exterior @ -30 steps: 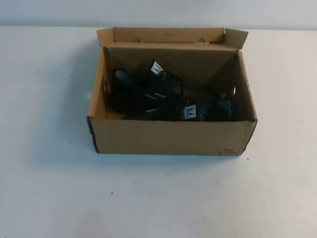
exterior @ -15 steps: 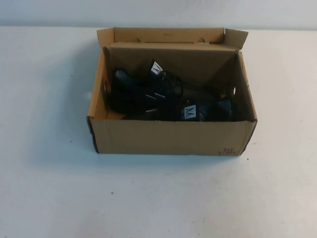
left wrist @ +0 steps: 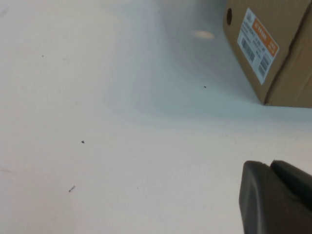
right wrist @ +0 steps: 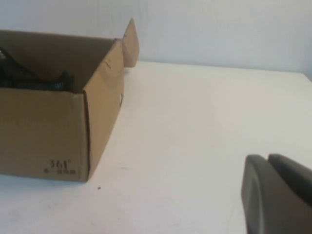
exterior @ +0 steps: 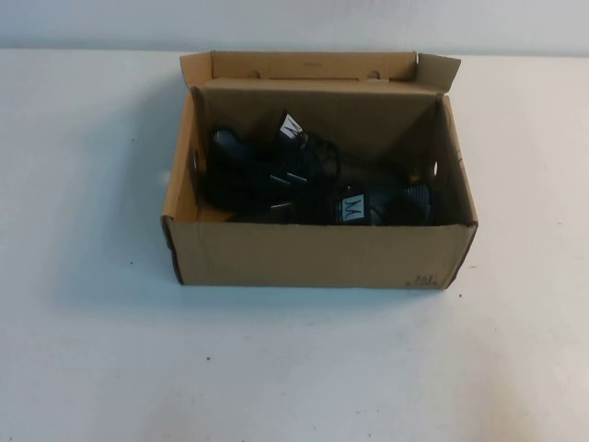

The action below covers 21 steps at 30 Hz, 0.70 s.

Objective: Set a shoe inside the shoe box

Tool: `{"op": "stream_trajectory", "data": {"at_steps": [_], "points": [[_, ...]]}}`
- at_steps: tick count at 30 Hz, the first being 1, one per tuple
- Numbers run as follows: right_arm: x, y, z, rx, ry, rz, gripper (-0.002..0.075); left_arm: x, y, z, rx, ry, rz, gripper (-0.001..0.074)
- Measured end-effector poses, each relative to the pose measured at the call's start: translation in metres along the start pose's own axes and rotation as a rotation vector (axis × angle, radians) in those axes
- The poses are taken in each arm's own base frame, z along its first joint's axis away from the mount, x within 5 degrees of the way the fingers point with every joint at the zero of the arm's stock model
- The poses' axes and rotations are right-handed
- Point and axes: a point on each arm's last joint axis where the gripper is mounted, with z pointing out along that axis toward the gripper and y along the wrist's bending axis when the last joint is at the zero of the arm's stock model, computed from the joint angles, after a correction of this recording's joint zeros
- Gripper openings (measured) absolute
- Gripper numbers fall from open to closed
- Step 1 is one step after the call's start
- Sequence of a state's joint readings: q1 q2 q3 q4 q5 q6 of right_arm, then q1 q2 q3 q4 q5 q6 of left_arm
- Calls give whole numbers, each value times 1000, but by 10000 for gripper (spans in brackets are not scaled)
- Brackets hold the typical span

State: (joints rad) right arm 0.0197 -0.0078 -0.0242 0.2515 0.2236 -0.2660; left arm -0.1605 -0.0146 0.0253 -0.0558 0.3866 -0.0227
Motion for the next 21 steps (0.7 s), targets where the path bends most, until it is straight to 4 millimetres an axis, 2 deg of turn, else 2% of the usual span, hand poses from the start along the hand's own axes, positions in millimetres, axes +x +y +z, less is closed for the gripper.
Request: {"op": "stream_trajectory", "data": {"at_steps": [11,21], "points": [[24,0,2,-5,135,-40,-16,0,0,0,0,0,0,-1],[26,0,2,-6,160,29,-16,0,0,0,0,0,3,-1]]}}
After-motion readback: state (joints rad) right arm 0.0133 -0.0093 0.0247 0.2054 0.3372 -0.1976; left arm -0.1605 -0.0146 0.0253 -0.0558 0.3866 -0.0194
